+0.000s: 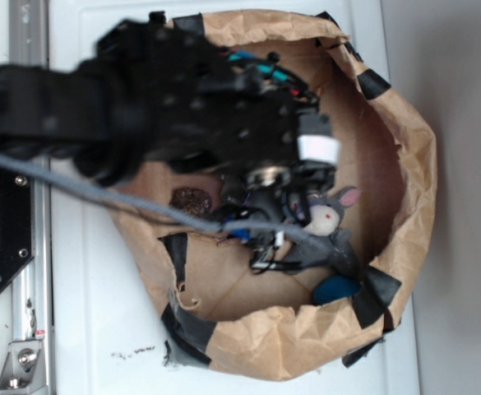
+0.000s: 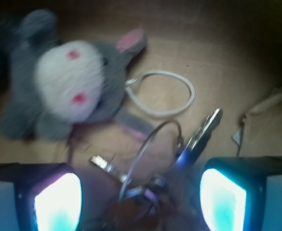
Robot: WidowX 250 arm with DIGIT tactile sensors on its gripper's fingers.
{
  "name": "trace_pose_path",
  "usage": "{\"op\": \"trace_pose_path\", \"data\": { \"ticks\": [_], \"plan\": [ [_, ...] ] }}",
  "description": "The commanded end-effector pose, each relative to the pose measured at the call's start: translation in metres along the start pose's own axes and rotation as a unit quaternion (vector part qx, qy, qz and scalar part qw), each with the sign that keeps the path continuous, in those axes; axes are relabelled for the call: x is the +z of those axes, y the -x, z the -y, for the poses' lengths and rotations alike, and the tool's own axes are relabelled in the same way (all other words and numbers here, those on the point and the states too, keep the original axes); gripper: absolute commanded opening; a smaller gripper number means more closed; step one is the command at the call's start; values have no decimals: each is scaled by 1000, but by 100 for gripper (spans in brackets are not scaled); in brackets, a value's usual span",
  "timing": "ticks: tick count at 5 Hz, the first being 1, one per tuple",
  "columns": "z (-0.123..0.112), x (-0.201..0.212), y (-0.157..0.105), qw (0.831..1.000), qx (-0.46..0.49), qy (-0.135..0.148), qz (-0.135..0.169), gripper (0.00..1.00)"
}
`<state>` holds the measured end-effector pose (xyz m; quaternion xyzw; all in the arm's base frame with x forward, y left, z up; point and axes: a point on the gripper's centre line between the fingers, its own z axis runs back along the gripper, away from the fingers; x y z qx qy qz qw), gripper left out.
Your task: Grab the silver keys.
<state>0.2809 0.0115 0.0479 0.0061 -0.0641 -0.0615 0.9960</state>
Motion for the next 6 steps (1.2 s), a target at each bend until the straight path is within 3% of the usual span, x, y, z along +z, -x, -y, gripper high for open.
{"op": "trace_pose_path", "data": {
  "ticks": [1, 2, 5, 6],
  "plan": [
    [6, -7, -22, 999, -2, -31, 27, 100],
    [6, -7, -19, 999, 8, -17, 29, 0],
    [3, 2, -12, 999, -3, -20, 28, 0],
    [1, 7, -8, 1000, -8, -1, 0, 0]
  ]
}}
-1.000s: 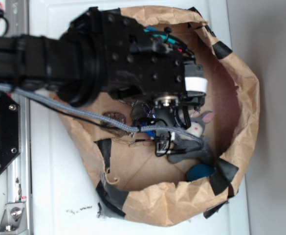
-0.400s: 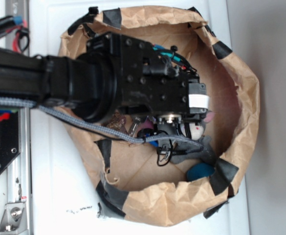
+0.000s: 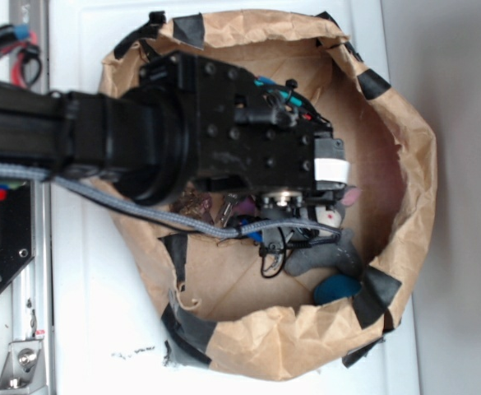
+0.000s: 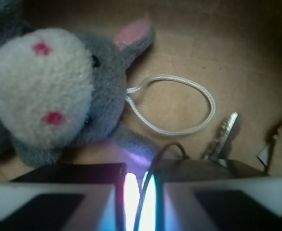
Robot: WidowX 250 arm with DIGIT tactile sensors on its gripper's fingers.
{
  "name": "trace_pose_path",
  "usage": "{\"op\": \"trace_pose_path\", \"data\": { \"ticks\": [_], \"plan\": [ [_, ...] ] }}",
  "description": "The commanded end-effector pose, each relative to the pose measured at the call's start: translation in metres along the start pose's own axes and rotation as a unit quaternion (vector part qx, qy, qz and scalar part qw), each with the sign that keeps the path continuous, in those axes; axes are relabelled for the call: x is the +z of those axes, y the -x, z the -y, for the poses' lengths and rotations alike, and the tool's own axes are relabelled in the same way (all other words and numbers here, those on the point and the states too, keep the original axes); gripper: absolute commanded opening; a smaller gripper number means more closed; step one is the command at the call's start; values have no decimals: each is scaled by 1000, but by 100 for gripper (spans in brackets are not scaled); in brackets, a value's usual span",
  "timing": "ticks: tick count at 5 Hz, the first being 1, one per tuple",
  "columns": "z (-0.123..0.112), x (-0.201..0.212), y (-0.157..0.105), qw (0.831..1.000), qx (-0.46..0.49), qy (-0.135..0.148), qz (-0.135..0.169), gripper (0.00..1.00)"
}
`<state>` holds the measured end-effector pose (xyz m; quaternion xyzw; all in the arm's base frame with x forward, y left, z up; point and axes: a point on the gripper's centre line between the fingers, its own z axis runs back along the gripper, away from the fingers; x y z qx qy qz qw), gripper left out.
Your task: Grab the silver keys.
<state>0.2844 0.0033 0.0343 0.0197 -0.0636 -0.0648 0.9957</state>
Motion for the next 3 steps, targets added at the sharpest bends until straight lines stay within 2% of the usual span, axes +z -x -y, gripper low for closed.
{"op": "trace_pose_path", "data": {
  "ticks": [1, 2, 3],
  "plan": [
    [-7, 30, 1, 1000, -9, 20, -8, 0],
    [-11, 48, 11, 999, -19, 23, -13, 0],
    [-5, 89, 27, 999, -26, 20, -6, 0]
  ]
}}
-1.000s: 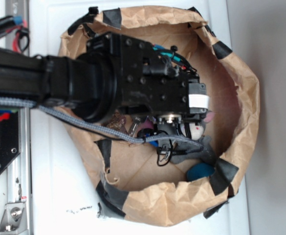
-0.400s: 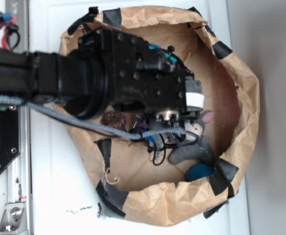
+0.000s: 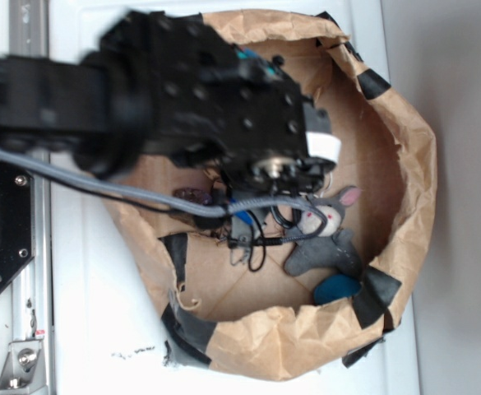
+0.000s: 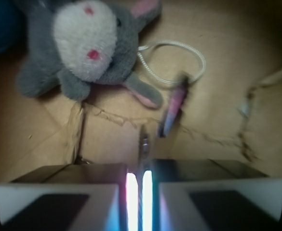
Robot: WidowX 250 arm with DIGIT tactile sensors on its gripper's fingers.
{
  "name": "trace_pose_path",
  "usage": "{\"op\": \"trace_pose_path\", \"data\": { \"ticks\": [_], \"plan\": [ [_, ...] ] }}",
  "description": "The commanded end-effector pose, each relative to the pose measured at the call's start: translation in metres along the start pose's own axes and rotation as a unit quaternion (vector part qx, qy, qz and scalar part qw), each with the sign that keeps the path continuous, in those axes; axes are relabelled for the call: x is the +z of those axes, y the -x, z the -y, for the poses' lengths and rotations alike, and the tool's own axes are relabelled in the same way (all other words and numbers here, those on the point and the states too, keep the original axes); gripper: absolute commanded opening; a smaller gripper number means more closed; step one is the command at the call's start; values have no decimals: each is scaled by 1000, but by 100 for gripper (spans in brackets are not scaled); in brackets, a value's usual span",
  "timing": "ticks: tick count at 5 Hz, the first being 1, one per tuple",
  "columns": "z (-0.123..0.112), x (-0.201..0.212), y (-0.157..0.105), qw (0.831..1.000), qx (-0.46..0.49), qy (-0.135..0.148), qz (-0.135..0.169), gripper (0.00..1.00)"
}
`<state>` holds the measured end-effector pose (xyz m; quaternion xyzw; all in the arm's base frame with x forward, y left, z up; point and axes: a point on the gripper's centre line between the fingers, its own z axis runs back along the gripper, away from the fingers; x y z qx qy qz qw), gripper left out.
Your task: Grab the silver keys.
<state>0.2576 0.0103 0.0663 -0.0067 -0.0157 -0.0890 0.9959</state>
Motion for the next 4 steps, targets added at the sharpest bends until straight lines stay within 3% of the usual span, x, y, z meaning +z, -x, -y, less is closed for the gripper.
{"op": "trace_pose_path", "data": {
  "ticks": [1, 2, 3, 4],
  "plan": [
    [26, 91, 15, 995, 67, -74, -1, 0],
    [14, 85, 7, 990, 115, -71, -44, 0],
    [8, 74, 10, 990, 121, -76, -9, 0],
    [-1, 68, 10, 988, 139, -72, -3, 0]
  ]
}}
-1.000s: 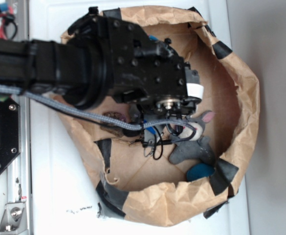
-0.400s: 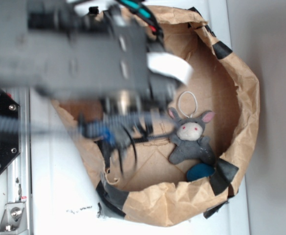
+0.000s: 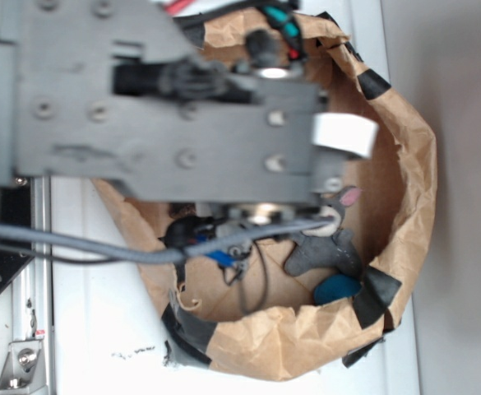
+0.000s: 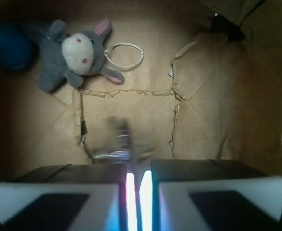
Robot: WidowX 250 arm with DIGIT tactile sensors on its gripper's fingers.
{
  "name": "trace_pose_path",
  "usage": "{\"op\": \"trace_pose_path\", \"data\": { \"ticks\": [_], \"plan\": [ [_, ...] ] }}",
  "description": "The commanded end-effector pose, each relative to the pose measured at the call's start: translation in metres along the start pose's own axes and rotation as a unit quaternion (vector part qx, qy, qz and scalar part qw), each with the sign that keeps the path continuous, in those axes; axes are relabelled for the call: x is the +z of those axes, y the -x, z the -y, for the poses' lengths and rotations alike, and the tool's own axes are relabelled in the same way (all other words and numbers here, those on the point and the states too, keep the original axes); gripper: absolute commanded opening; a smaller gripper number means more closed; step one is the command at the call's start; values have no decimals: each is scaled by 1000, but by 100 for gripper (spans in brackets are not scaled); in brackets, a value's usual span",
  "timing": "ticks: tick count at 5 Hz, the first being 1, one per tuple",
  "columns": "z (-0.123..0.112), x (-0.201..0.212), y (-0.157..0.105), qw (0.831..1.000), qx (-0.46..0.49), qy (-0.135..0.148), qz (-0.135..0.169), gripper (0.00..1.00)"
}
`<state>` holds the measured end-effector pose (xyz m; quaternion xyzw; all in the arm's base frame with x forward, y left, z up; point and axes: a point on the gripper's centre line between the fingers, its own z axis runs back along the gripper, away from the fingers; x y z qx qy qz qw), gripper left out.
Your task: Grab the silver keys.
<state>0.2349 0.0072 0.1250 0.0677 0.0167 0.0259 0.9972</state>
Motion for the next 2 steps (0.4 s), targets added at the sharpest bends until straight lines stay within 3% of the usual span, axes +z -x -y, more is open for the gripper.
{"op": "trace_pose_path", "data": {
  "ticks": [1, 2],
  "plan": [
    [-11, 3, -13, 998, 34, 15, 44, 0],
    [-10, -4, -14, 998, 37, 22, 39, 0]
  ]
}}
